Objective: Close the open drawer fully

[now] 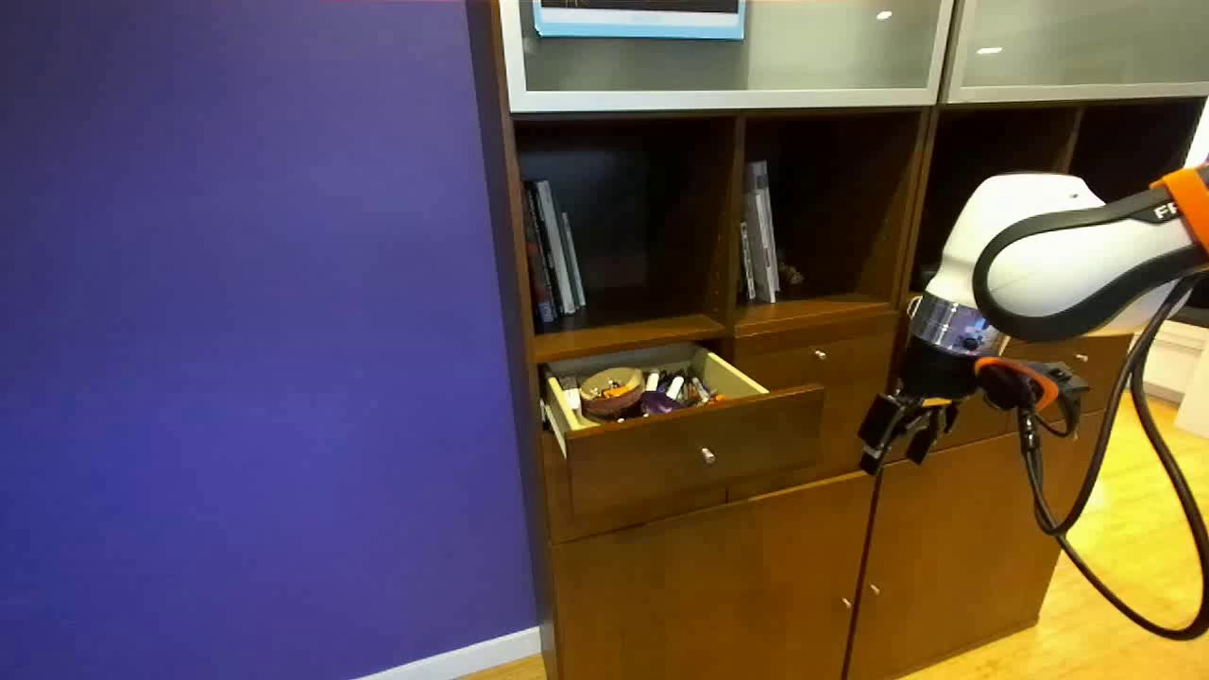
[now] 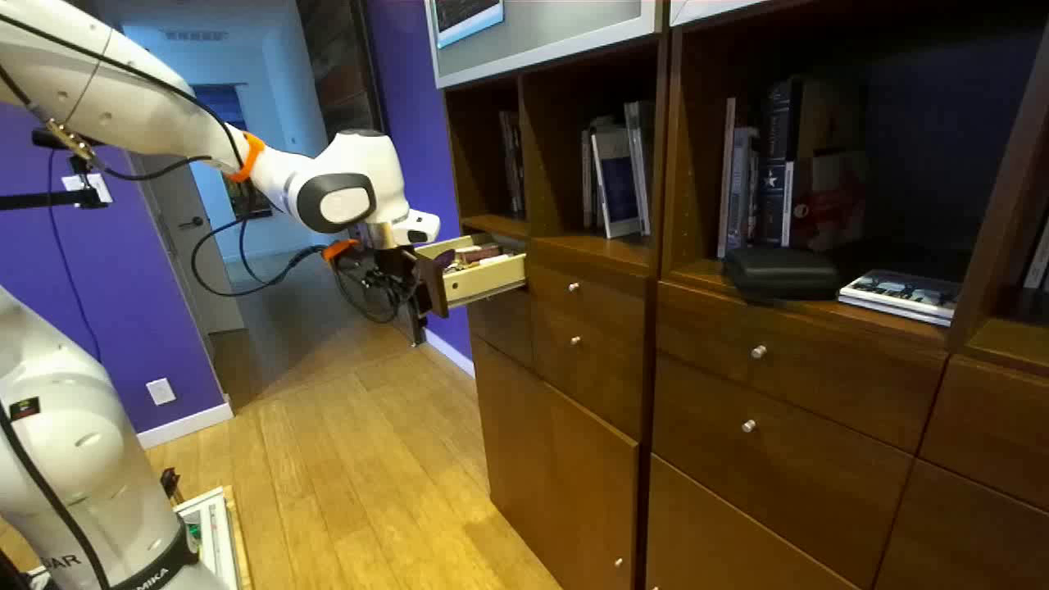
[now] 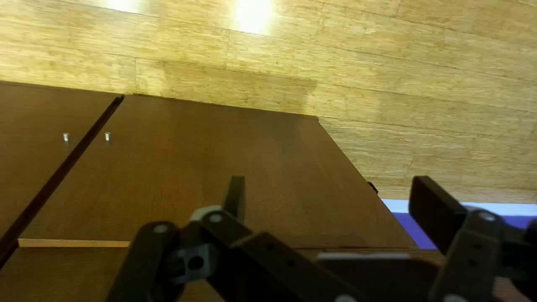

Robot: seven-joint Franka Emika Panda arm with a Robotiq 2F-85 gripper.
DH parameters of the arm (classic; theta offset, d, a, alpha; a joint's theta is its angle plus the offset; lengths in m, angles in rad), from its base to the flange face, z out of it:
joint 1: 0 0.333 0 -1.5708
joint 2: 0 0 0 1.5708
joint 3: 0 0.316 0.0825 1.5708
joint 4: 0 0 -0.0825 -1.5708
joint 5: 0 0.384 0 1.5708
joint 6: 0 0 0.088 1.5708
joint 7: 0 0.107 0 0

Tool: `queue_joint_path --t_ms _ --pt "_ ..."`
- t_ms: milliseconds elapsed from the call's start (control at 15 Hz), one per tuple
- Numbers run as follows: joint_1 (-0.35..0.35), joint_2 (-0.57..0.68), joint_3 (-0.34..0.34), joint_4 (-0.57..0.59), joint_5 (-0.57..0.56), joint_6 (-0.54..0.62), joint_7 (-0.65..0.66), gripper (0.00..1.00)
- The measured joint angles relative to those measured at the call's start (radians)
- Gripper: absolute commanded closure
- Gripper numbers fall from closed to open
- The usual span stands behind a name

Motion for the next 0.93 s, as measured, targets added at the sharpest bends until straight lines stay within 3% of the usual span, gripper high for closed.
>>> queue_joint_path --t_ms 933 --pt "0.012 0.01 0.008 0.017 0.032 -0.014 0.001 0.0"
